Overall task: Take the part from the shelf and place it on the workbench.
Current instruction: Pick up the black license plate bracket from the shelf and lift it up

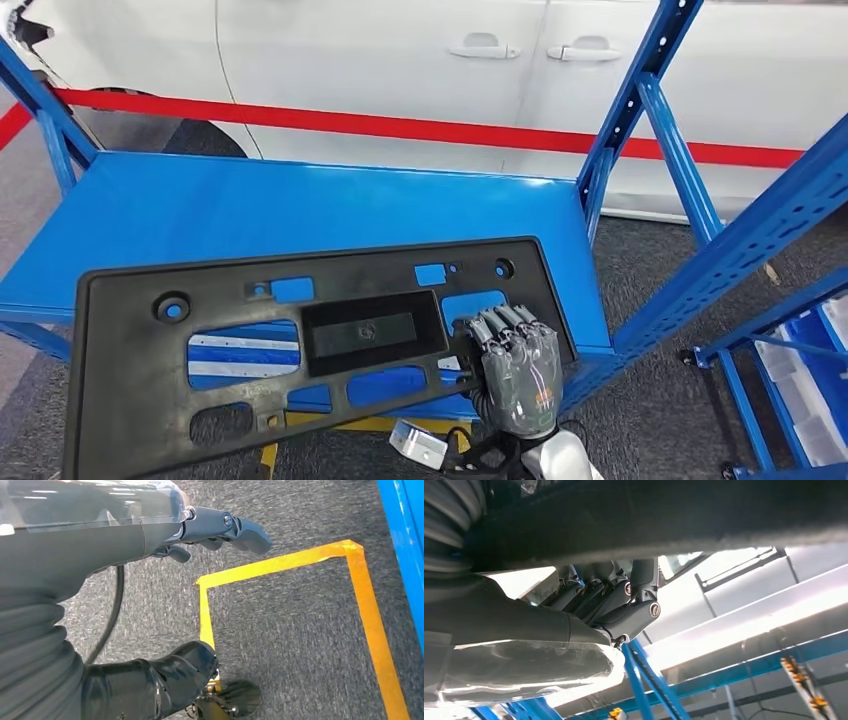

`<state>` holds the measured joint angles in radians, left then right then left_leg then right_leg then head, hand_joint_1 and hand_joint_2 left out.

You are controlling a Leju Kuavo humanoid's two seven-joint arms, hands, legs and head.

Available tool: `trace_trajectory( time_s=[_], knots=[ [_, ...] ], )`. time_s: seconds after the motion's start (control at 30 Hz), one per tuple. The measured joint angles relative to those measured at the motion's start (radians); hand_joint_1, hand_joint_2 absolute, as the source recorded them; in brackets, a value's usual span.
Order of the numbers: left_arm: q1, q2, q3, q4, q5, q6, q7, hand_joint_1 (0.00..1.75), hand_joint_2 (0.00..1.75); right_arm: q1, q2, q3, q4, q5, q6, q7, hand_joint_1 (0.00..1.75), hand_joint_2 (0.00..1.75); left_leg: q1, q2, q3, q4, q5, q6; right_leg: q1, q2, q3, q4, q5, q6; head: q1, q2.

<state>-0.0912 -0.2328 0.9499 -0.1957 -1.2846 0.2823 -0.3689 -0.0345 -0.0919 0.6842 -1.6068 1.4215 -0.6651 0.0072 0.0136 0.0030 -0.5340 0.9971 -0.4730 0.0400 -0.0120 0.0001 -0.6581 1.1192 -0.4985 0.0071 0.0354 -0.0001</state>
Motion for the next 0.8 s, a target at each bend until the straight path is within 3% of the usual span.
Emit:
trace_trajectory(
  time_s=[0.07,0.1,0.13,0.17,0.27,0.3,0.4,0.47,0.53,0.6,0.63,0.67,0.77,0.8],
  knots=[
    [0.000,0.000,0.000,0.000,0.000,0.000,0.000,0.00,1.75,0.000,0.000,0.000,0.003,0.000,0.000,0.000,1.71,1.75,-0.002,0.001,-0.017,0.003,0.010,0.005,-0.001,0.000,-0.045,0.127,-0.076,0.007,0.000,0.000],
    [0.001,-0.001,0.000,0.000,0.000,0.000,0.000,0.00,1.75,0.000,0.000,0.000,0.005,0.000,0.000,0.000,1.71,1.75,-0.002,0.002,-0.026,0.006,0.014,0.005,-0.002,0.000,-0.056,0.173,-0.095,0.009,0.000,0.000],
    [0.001,-0.001,0.000,0.000,0.000,0.000,0.000,0.00,1.75,0.000,0.000,0.000,0.007,0.000,0.000,0.000,1.71,1.75,-0.003,0.002,-0.034,0.010,0.017,0.004,-0.001,0.000,-0.051,0.184,-0.095,0.009,0.000,0.000],
    [0.001,-0.001,0.000,0.000,0.000,0.000,0.000,0.00,1.75,0.000,0.000,0.000,0.009,0.000,0.000,0.000,1.71,1.75,-0.003,0.002,-0.041,0.015,0.019,0.003,-0.001,0.000,-0.026,0.155,-0.078,0.007,0.000,0.000],
    [0.001,-0.003,0.000,0.000,0.000,0.000,0.000,0.00,1.75,-0.002,0.000,0.000,0.010,0.000,0.000,0.000,1.71,1.75,-0.005,0.002,-0.054,0.028,0.024,-0.004,0.002,0.000,0.092,-0.035,-0.016,-0.006,0.000,0.000],
    [0.000,-0.004,0.000,0.000,0.000,0.000,0.000,0.00,1.75,-0.002,0.000,0.000,0.010,0.000,0.000,0.000,1.71,1.75,-0.006,0.002,-0.057,0.030,0.026,-0.009,0.005,0.000,0.110,-0.071,-0.008,-0.011,0.000,0.000],
    [0.000,-0.005,0.000,0.000,0.000,0.000,0.000,0.00,1.75,-0.003,0.001,0.000,0.010,0.000,0.000,0.000,1.71,1.75,-0.006,0.001,-0.063,0.028,0.036,-0.028,0.009,0.000,0.106,-0.086,0.006,-0.027,0.000,0.000],
    [0.000,-0.005,0.000,0.000,0.000,0.000,0.000,0.00,1.75,-0.004,0.003,0.000,0.010,0.000,0.000,0.000,1.71,1.75,-0.005,-0.001,-0.077,0.055,0.008,-0.038,0.003,-0.003,0.098,-0.095,0.023,-0.042,0.000,0.000],
    [0.000,-0.005,0.000,0.000,0.000,-0.001,0.000,0.00,1.75,-0.004,0.005,0.000,0.010,-0.001,0.001,0.000,1.71,1.75,-0.002,-0.002,-0.115,0.153,-0.067,-0.046,0.001,-0.005,0.082,-0.098,0.037,-0.053,-0.001,0.000],
    [0.000,-0.005,0.000,0.000,-0.001,-0.002,0.000,0.00,1.75,-0.004,0.007,0.000,0.011,-0.001,0.001,0.000,1.71,1.75,0.000,-0.002,-0.150,0.268,-0.130,-0.053,0.001,-0.006,0.061,-0.095,0.050,-0.054,-0.001,0.000],
    [0.001,-0.005,0.000,0.000,-0.001,-0.003,0.000,0.00,1.75,-0.004,0.007,0.000,0.012,-0.001,0.001,0.000,1.71,1.75,0.000,-0.001,-0.148,0.288,-0.137,-0.055,0.002,-0.006,0.052,-0.093,0.056,-0.053,-0.001,0.000],
    [0.001,-0.005,0.000,0.000,-0.002,-0.004,0.000,0.00,1.75,-0.004,0.007,0.000,0.013,-0.001,0.001,0.000,1.71,1.75,0.001,-0.001,-0.128,0.270,-0.126,-0.056,0.001,-0.006,0.043,-0.091,0.061,-0.051,-0.001,0.000],
    [-0.001,-0.005,0.000,0.000,-0.002,-0.004,0.000,0.00,1.75,-0.003,0.007,0.000,0.014,-0.002,0.001,0.000,1.71,1.75,-0.001,-0.002,-0.004,0.075,-0.062,-0.048,0.002,-0.005,0.024,-0.081,0.073,-0.039,-0.001,0.000],
    [-0.002,-0.004,0.000,0.000,-0.002,-0.004,0.001,0.00,1.75,-0.003,0.007,0.000,0.013,-0.003,0.000,0.000,1.71,1.75,-0.003,-0.003,0.020,0.031,-0.051,-0.043,0.003,-0.005,0.020,-0.078,0.078,-0.034,-0.001,0.000]
  ],
)
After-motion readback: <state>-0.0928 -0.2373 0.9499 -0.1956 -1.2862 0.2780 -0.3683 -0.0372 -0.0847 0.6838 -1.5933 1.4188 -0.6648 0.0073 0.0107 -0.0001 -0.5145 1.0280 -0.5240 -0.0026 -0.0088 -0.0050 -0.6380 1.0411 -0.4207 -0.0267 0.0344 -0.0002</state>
